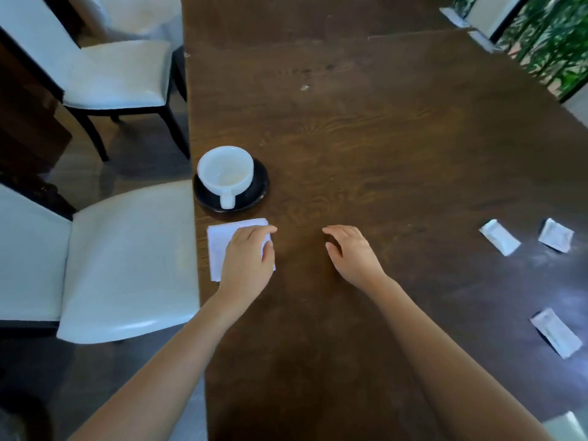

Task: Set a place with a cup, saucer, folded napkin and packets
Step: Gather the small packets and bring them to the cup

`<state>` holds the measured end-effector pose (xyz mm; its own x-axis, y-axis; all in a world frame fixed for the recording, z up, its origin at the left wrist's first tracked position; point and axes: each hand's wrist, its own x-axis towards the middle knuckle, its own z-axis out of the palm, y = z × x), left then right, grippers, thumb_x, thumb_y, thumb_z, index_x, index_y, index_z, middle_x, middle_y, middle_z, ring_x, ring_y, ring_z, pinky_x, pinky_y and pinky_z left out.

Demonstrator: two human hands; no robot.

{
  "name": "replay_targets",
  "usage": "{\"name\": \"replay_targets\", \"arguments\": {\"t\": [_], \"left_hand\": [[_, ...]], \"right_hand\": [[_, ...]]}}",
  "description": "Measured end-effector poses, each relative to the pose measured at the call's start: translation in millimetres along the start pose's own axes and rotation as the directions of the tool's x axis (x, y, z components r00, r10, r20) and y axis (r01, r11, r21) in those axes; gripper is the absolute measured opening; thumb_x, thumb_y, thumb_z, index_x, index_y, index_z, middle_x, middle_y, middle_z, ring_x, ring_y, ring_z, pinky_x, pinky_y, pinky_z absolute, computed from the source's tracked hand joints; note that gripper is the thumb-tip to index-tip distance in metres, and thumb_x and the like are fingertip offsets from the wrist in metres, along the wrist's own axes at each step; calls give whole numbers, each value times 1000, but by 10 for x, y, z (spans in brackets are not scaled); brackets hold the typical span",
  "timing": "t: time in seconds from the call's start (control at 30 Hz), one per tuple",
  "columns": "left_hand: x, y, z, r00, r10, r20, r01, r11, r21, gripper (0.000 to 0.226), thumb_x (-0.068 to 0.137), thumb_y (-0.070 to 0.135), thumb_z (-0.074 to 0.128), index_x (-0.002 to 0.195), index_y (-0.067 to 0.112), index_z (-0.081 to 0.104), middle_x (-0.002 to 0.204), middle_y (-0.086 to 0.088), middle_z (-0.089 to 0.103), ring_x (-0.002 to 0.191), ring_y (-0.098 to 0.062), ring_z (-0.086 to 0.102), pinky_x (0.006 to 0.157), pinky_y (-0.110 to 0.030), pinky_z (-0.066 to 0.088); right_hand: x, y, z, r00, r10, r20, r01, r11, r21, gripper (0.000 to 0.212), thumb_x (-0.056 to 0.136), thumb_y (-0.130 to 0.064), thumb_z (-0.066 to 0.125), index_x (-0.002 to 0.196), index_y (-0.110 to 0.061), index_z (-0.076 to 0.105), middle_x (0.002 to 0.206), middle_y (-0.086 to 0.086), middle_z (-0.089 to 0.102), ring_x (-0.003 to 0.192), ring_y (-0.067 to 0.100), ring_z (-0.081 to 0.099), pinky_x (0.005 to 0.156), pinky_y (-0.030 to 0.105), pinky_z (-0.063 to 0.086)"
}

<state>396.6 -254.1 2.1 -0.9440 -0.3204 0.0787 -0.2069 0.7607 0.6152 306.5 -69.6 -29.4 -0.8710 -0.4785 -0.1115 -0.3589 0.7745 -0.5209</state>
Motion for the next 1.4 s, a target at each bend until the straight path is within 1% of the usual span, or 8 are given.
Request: {"name": "replay_targets", "arguments": {"t": [0.2, 0.4, 0.6, 0.77, 0.87, 1.07, 1.27, 1.4], "left_hand": [[47, 987, 711, 980, 141, 142, -135, 990, -52, 28, 91, 15, 52, 119, 17, 59, 124, -1, 61, 120, -16, 49, 99, -23, 35], [128, 1900, 1414, 918, 296, 263, -297, 954, -36, 33, 90, 13, 50, 123, 15, 55, 125, -1, 60, 122, -21, 47, 104, -36, 36], [161, 2637, 2016, 745, 312, 590, -432, 899, 69, 43, 93, 24, 47, 135, 18, 42, 141, -4, 46, 132, -25, 37, 104, -43, 36], [107, 3117, 2350, 588, 281, 759, -517, 852, 85, 47, 90, 30, 54, 134, 18, 43, 138, -5, 47, 127, -25, 42, 99, -42, 43], [6, 3296, 2506, 539, 289, 792, -534, 844, 55, 53, 85, 31, 61, 134, 19, 43, 134, -6, 49, 125, -25, 42, 97, -41, 44], [-197, 3377, 2723, 562, 203, 801, -469, 877, 107, 62, 78, 28, 71, 132, 17, 42, 128, -7, 49, 117, -24, 48, 92, -37, 47], [-355, 3374, 2861, 616, 178, 768, -366, 927, 79, 43, 85, 24, 65, 122, 14, 46, 112, -6, 60, 99, -20, 58, 68, -27, 41], [-398, 3370, 2909, 615, 166, 771, -278, 961, 15, 22, 88, 23, 60, 108, 14, 55, 106, -7, 63, 94, -21, 60, 64, -25, 40]], "right_hand": [[-483, 900, -643, 988, 133, -83, -136, 990, -30, 35, 94, -17, 48, 127, -13, 54, 131, 4, 56, 128, 22, 40, 107, 36, 33], [-972, 1733, -1164, 948, 252, -194, -267, 962, -54, 38, 92, -16, 49, 129, -13, 51, 133, 6, 54, 129, 25, 40, 107, 39, 33], [-1394, 2456, -1560, 912, 407, -46, -409, 899, -158, 53, 92, -30, 50, 142, -22, 34, 151, 2, 35, 141, 28, 23, 113, 46, 22], [-1661, 2913, -1924, 870, 489, 63, -473, 864, -174, 51, 88, -29, 56, 136, -21, 43, 138, 5, 47, 127, 30, 41, 105, 45, 38], [-1801, 3064, -2014, 852, 515, 89, -496, 850, -177, 50, 86, -29, 60, 133, -20, 46, 129, 6, 52, 119, 27, 48, 99, 41, 45], [-2023, 3100, -1889, 826, 555, 96, -548, 832, -92, 47, 81, -34, 67, 123, -22, 52, 117, 2, 51, 106, 21, 52, 91, 37, 49], [-2093, 2939, -1583, 803, 595, 19, -596, 803, 18, 39, 80, -24, 69, 113, -20, 47, 109, 4, 55, 94, 21, 57, 79, 38, 52], [-2066, 2950, -1538, 772, 636, -3, -634, 770, 72, 35, 81, -23, 66, 111, -18, 49, 103, 4, 54, 85, 21, 57, 72, 34, 50]]}}
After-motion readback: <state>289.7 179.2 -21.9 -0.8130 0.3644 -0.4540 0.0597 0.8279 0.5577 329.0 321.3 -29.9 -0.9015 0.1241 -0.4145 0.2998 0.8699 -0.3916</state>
